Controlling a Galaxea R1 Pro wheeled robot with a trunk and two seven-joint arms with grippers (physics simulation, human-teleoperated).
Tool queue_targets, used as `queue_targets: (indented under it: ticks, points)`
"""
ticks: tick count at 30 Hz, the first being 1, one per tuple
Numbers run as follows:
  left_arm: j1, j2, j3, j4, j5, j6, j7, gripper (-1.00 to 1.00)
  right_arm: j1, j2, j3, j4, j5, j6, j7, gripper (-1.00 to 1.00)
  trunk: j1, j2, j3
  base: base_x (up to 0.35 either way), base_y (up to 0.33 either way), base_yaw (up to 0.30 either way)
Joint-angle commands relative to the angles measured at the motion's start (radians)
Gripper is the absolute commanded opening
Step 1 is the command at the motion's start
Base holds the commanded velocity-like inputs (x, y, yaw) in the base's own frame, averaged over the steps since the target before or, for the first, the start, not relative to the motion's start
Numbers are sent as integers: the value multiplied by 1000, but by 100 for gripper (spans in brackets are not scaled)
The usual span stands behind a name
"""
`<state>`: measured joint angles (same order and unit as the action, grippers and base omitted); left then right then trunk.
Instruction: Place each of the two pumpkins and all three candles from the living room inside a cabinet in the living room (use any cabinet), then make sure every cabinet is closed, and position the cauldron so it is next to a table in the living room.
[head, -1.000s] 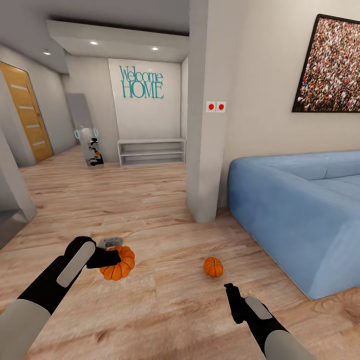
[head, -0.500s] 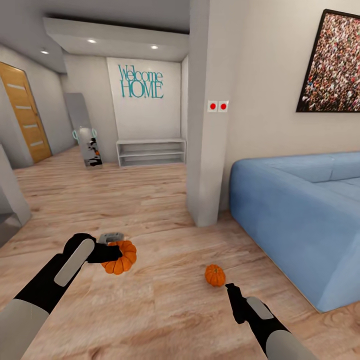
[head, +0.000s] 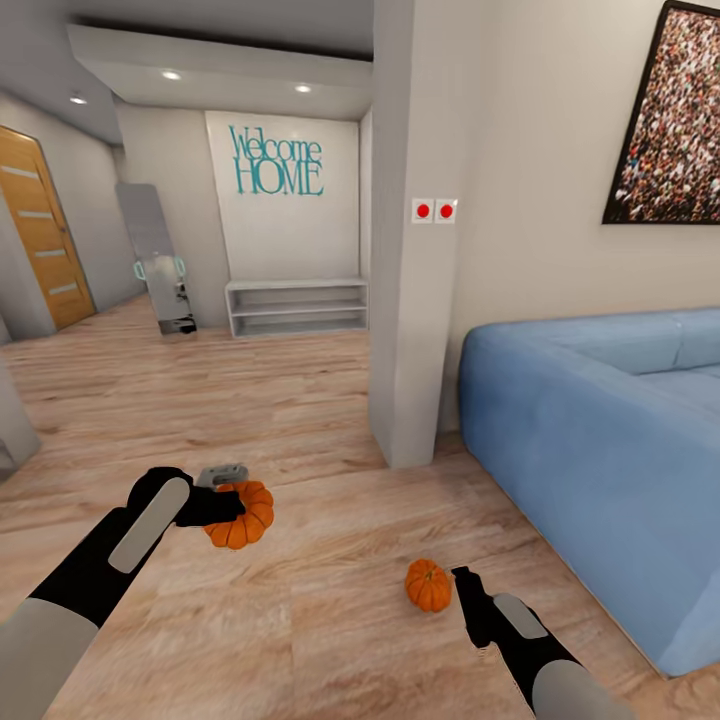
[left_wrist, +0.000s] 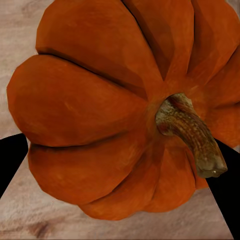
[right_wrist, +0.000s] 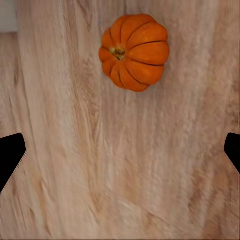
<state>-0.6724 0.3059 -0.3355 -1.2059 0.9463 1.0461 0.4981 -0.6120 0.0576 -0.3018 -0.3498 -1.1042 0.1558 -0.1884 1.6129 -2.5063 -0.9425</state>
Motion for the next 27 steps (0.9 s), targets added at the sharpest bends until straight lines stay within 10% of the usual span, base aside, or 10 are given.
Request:
queue_targets:
  ticks: [1,15,27]
  points:
    - [-1,1,-3,-1,9,1,11,-100,0,0,-3,-3,-6,4,-6,100,0,0,-1,266,-199,0]
    - [-1,-1,0,-11,9,-1,13,-100,0,-2,-3,-1,-5,12,-6,100,0,0,-1,90,-74,0]
    - [-1,1,1,-24,9,0,11,-100,0,-7,-3,-3,-4,20,-4,100,6,-3,-47,1,-1,0]
